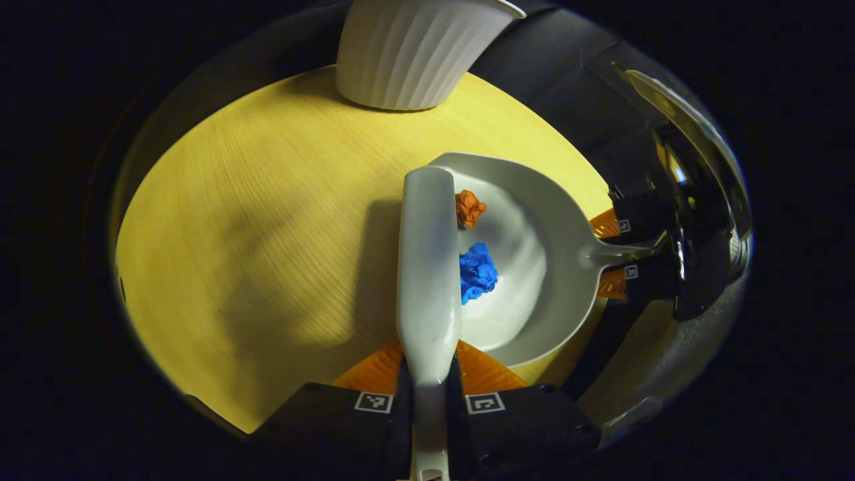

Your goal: Pick up the small broom and dustpan from the desktop, sweep the trash into the dustpan with the broom, and then empty the trash into the garbage bin.

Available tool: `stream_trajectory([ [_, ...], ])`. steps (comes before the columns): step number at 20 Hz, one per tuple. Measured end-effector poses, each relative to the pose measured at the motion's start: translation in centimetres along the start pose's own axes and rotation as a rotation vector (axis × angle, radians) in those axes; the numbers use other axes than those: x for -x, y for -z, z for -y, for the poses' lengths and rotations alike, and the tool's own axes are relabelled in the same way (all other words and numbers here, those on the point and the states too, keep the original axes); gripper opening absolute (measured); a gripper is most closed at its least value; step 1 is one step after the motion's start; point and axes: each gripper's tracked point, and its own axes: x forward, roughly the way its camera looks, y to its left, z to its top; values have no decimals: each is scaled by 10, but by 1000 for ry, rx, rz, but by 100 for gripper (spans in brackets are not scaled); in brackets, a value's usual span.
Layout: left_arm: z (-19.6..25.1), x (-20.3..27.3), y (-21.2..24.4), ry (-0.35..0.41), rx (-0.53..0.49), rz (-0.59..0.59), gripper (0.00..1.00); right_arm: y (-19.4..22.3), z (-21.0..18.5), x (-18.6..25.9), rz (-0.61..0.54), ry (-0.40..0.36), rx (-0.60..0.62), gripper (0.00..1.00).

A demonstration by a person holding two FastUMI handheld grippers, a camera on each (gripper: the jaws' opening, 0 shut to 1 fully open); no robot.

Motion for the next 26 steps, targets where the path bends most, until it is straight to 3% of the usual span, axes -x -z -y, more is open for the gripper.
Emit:
stream_trajectory([
  [1,1,5,-3,-16,-11,18,25,-2,1,-1,22,-1,-13,40],
  [8,7,37,-15,-208,-23,211,25,-6,0,-3,131,54,-97,36],
  [13,-23,83,-6,-353,95,316,25,-13,-11,6,101,158,-177,33],
  [14,-29,85,0,-368,125,321,25,-14,-14,9,102,172,-204,36],
  [18,-44,82,40,-371,224,299,25,-16,-21,33,116,253,-298,36],
  [26,-51,64,111,-315,288,265,24,-29,-45,70,158,396,-438,36],
])
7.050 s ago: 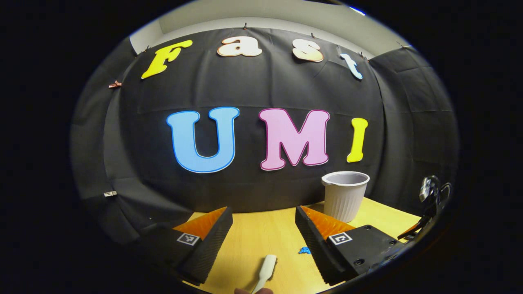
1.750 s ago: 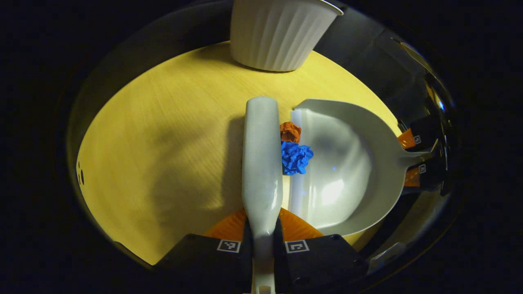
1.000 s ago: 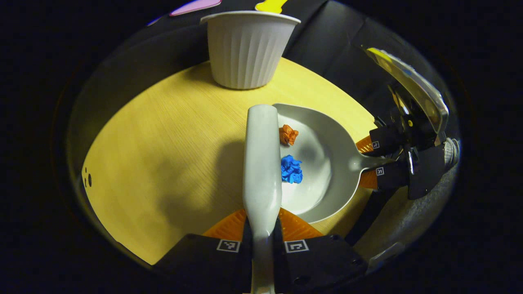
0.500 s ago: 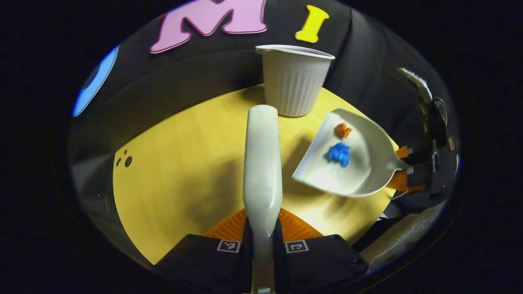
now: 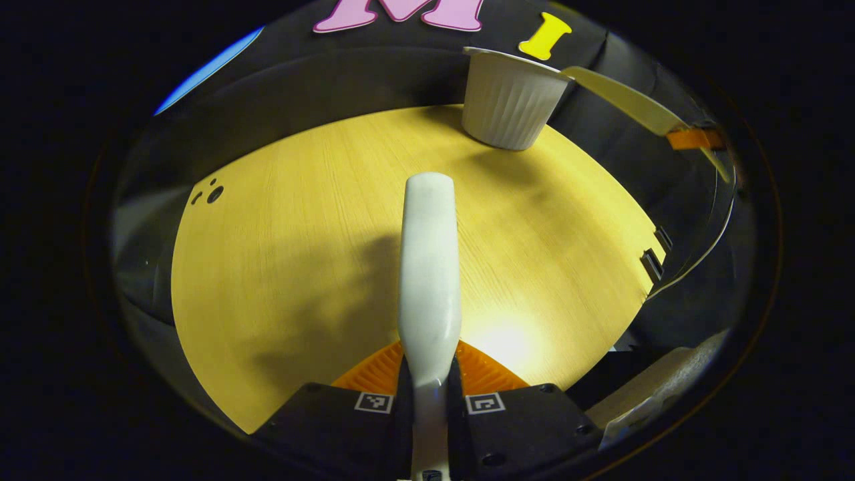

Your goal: Pick up the small broom and dustpan from the desktop, sweep the trash into the dustpan with the broom, and then empty the trash into the garbage bin.

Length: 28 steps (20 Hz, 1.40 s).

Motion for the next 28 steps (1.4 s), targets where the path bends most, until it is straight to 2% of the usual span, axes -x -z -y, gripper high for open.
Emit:
stream_trajectory([
  [7,-14,-1,15,5,14,-3,25,3,-4,3,-24,151,28,36],
  [11,-18,-2,19,12,26,-8,25,-1,11,12,-83,234,143,36],
  [14,-18,-5,23,11,46,-18,27,0,27,19,-124,257,230,36],
  [16,-19,-6,25,11,56,-20,23,-7,52,31,-167,281,307,36],
  [18,-20,-7,25,5,62,-11,25,-14,71,49,-208,292,365,36],
  [19,-20,-7,25,4,67,-10,25,-17,77,59,-230,290,388,32],
  [21,-23,-6,27,-2,75,-9,24,-18,89,57,-289,300,445,36],
  [25,-24,-6,29,-7,94,-8,24,-24,99,66,-391,318,523,36],
  [26,-24,-6,29,-7,100,-8,24,-22,98,67,-400,313,528,40],
  [28,-23,-5,29,-6,105,-7,24,-25,94,66,-405,284,571,36],
])
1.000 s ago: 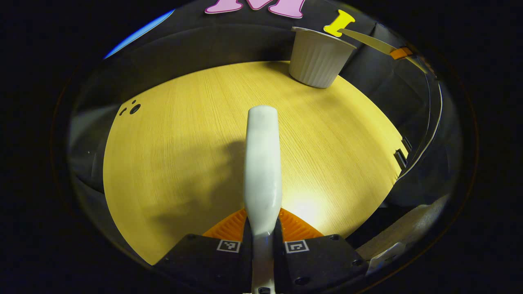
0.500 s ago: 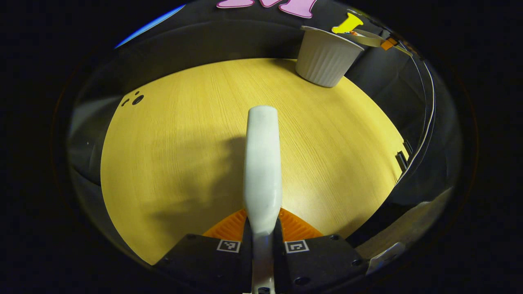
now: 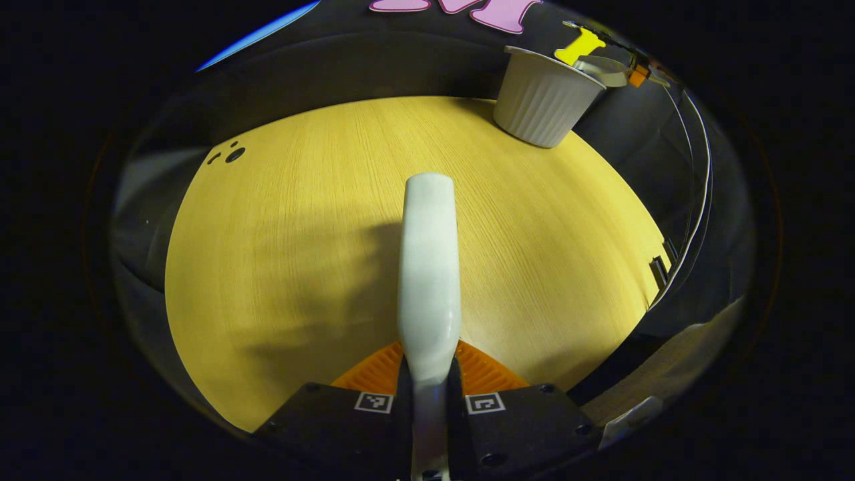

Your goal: Pick up the small broom and dustpan from the desktop, sweep the trash into the dustpan with the broom, and then empty the trash into the garbage bin.

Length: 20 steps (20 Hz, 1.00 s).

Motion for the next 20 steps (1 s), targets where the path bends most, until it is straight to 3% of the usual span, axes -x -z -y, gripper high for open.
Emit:
stream_trajectory([
  [2,0,-1,0,-4,5,0,25,-8,0,0,12,-24,42,36],
  [4,1,-2,0,-13,11,-5,25,-13,7,-2,-3,13,109,36],
  [5,2,-1,-2,-18,11,-1,25,-16,11,1,-10,27,138,41],
  [6,3,-1,-1,-21,13,3,25,-20,11,1,-11,27,151,36],
  [9,6,0,1,-19,30,2,25,-24,8,0,-1,23,187,36],
  [10,6,-1,2,-18,37,-1,25,-28,8,-1,0,22,192,32],
  [11,5,0,3,-20,39,-3,25,-28,7,0,-1,18,191,36],
  [20,6,0,6,-45,25,3,25,-26,9,2,81,29,92,36],
])
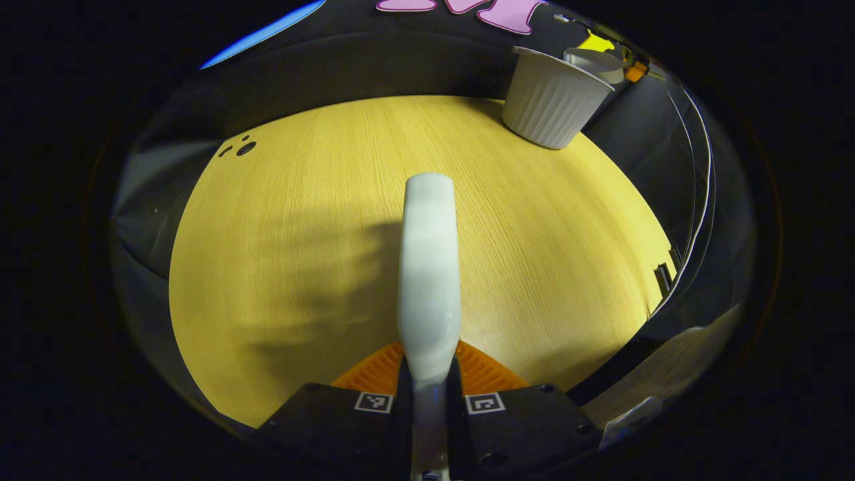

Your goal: Pick up the small broom and dustpan from the desktop, sweep the trash into the dustpan with the broom, and then empty the trash into the garbage bin.

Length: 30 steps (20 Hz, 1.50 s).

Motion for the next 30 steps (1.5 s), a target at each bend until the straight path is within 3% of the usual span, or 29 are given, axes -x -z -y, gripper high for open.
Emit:
stream_trajectory([
  [4,-1,1,0,-16,-6,-2,24,3,-9,12,110,-50,-138,39],
  [6,-2,2,-1,-24,-9,-4,24,5,-17,24,173,-72,-188,36],
  [10,-6,4,-2,-59,-24,-2,25,8,-46,47,286,-146,-248,39],
  [11,-6,4,-2,-67,-23,0,25,11,-54,49,306,-162,-255,36],
  [12,-7,4,-2,-76,-20,3,25,16,-67,53,324,-177,-264,33],
  [13,-6,4,-1,-84,-15,5,25,21,-80,56,337,-197,-269,36],
  [23,-12,4,2,-144,-15,-12,25,55,-256,55,359,-428,-334,36],
  [27,-16,-1,4,-169,-20,-23,25,71,-318,29,311,-457,-350,39],
  [30,-19,-4,5,-193,-28,-26,25,78,-357,9,286,-481,-374,36],
])
